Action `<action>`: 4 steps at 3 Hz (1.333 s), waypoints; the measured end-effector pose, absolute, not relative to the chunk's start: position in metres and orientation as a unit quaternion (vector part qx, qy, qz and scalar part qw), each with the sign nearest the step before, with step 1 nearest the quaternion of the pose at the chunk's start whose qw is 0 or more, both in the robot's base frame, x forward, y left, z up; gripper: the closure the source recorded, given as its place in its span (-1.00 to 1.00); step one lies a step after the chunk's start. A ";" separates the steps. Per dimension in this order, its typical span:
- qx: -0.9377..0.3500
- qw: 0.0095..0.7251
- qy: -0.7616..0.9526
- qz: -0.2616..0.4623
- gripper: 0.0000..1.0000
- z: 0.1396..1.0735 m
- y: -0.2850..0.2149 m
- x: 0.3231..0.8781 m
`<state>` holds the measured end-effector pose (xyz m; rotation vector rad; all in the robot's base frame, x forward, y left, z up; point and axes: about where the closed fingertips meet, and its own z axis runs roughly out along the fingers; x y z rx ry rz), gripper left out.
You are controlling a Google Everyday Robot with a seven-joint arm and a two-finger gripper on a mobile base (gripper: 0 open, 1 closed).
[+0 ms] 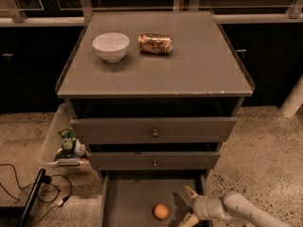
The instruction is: Place orange into bottom drawer
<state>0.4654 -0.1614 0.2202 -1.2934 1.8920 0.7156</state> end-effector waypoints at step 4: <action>-0.575 0.347 0.733 0.108 -1.00 0.335 -0.228 0.432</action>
Offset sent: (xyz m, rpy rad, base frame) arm -0.0261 -0.0980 0.1349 -0.3909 -0.2266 -0.0557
